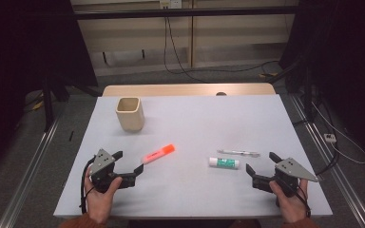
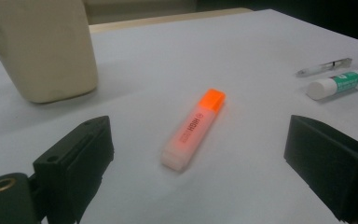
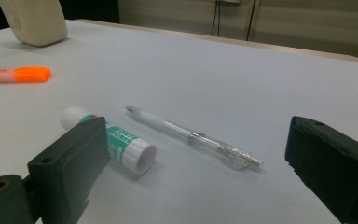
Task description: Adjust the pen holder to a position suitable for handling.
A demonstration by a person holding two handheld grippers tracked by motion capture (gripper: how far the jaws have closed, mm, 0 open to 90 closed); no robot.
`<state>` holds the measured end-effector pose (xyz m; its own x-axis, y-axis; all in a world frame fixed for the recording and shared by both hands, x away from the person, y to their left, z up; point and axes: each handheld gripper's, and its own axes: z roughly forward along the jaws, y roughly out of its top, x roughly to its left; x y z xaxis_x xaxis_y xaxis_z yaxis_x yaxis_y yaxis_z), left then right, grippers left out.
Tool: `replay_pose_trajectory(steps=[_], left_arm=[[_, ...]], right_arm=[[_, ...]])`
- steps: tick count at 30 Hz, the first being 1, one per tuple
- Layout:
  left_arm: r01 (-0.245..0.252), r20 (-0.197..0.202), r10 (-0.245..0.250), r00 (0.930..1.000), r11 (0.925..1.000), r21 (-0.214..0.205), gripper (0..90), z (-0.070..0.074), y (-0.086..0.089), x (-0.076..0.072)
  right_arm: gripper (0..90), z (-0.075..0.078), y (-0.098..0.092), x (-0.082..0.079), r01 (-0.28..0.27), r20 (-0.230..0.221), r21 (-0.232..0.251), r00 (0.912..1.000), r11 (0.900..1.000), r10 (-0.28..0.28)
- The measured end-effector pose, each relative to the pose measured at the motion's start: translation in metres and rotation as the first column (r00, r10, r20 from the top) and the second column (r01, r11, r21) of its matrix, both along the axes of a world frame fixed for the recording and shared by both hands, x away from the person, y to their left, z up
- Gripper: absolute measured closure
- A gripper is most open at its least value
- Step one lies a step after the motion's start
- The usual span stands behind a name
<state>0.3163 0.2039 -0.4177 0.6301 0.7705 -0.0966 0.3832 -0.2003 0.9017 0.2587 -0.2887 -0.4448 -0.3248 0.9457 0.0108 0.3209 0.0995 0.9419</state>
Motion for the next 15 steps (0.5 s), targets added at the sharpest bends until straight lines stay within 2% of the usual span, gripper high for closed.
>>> replay_pose_trajectory(steps=[4,6,10,11,14,15], left_arm=[[0.015,-0.013,-0.015,0.9998,0.9998,0.009,8.7,0.003,0.000,0.001],[0.014,-0.021,-0.014,0.9997,0.9999,-0.005,8.7,0.005,0.001,0.002],[0.019,-0.026,-0.019,0.9995,0.9998,-0.007,8.6,0.008,0.005,0.010],[0.025,-0.035,-0.025,0.9991,0.9996,0.012,8.6,0.009,0.007,0.013],[0.033,-0.055,-0.033,0.9980,0.9994,-0.013,8.4,0.012,0.010,0.023],[0.018,-0.053,-0.019,0.9984,0.9996,-0.020,8.4,0.012,0.011,0.026]], right_arm=[[5.9,0.001,-0.001,-0.001,0.001,0.002,0.005,1.0000,1.0000,-0.001],[6.0,0.001,-0.001,-0.001,-0.003,-0.001,0.006,1.0000,1.0000,0.003],[5.9,0.000,0.000,0.000,-0.004,-0.005,0.009,1.0000,0.9999,0.004],[5.8,0.000,0.000,0.001,-0.008,-0.008,0.010,0.9999,0.9999,0.008],[5.8,0.000,0.001,0.002,-0.012,-0.012,0.004,0.9998,0.9999,0.012],[5.8,0.000,0.001,0.002,-0.015,-0.015,0.007,0.9998,0.9999,0.015]])
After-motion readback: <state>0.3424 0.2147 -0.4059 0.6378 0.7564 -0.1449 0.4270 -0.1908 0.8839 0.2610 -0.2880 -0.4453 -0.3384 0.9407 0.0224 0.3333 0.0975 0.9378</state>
